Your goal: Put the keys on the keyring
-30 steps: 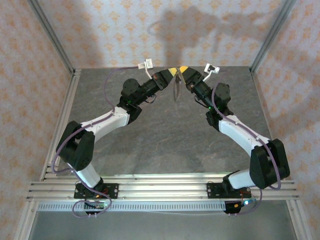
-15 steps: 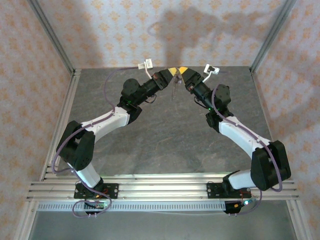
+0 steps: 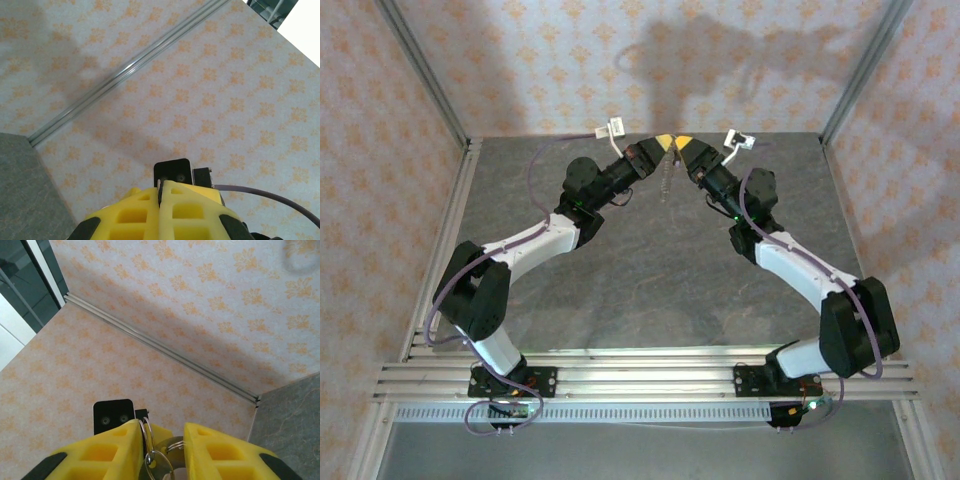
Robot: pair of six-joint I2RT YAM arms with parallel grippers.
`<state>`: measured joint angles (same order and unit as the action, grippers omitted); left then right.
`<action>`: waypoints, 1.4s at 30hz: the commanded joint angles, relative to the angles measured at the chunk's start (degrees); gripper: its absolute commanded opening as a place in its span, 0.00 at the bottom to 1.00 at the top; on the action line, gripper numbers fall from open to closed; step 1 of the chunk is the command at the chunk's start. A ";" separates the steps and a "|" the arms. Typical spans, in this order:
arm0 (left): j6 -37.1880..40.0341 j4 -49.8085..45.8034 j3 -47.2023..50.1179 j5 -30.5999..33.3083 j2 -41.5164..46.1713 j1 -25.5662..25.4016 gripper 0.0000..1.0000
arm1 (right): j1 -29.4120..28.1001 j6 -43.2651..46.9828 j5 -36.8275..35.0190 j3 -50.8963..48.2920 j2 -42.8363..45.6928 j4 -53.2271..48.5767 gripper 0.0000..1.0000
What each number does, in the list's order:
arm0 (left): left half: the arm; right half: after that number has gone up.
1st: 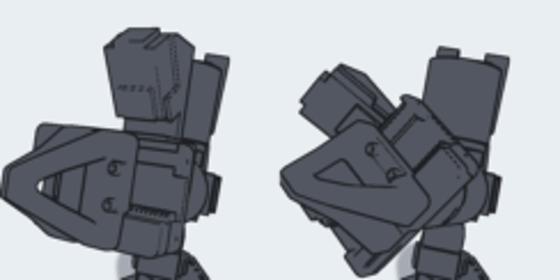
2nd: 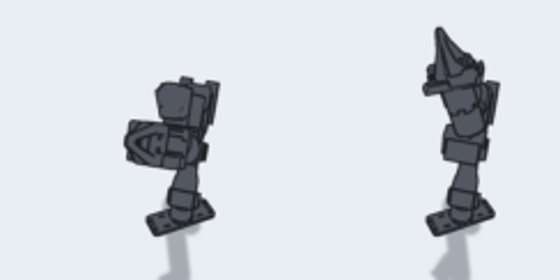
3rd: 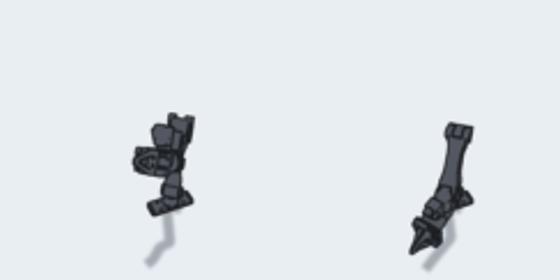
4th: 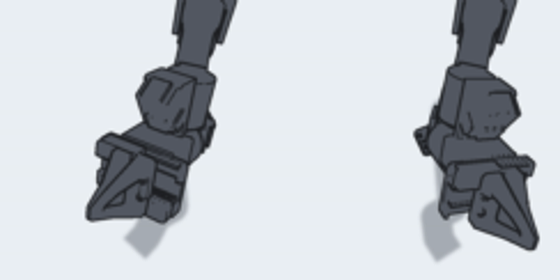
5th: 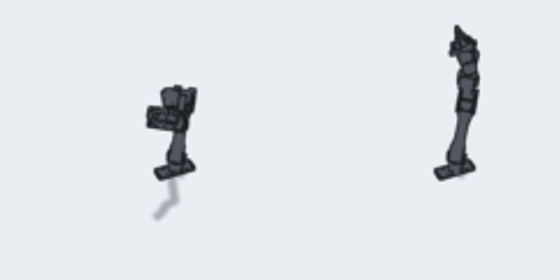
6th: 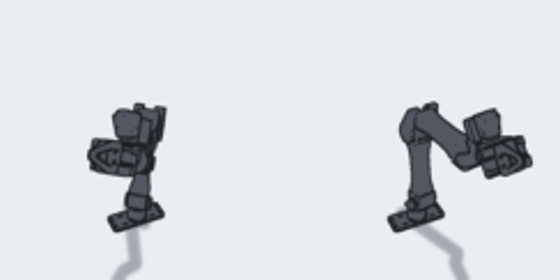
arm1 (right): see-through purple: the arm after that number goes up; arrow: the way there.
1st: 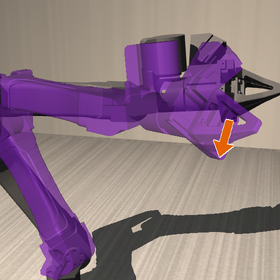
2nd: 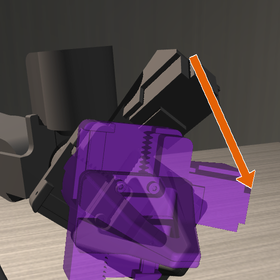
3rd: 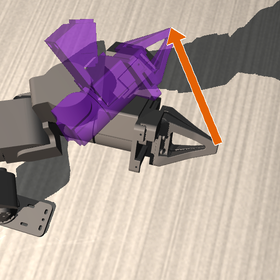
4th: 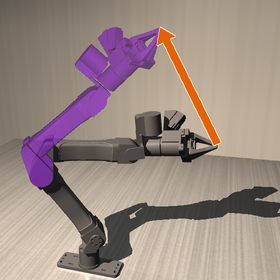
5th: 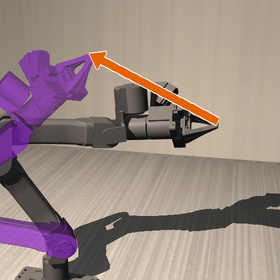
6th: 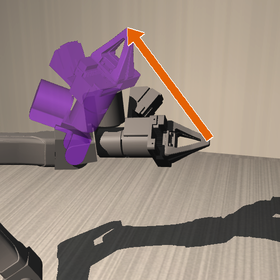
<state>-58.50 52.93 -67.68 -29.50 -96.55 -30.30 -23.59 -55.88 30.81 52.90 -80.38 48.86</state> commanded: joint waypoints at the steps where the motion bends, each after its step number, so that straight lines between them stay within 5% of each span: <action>1: -0.32 1.39 -2.02 0.05 -0.61 -0.06 0.00 | -1.29 1.29 1.89 2.36 -0.59 0.95 0.26; 11: 0.14 0.46 -1.98 -0.17 -0.48 -0.02 0.00 | -1.72 3.27 2.06 3.86 -0.67 -2.63 0.26; 22: 0.15 0.39 -1.93 0.14 -0.59 -0.02 0.00 | -1.81 3.93 2.07 3.44 -0.52 -3.90 0.00; 28: 2.05 -5.85 -2.22 1.78 1.32 0.77 0.00 | -1.81 6.69 2.01 4.08 -0.05 -7.68 0.00; 37: 6.56 -16.47 -1.13 1.45 7.55 6.02 0.41 | 0.92 9.08 8.09 7.35 -1.07 -13.54 0.00; 42: 11.46 -25.00 -3.17 -2.24 8.93 8.69 0.50 | 3.38 10.23 13.77 9.46 -2.20 -16.43 0.00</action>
<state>-51.64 34.06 -68.38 -28.62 -89.19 -22.57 -21.39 -47.57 39.24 59.40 -82.30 32.95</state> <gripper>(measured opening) 0.491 0.043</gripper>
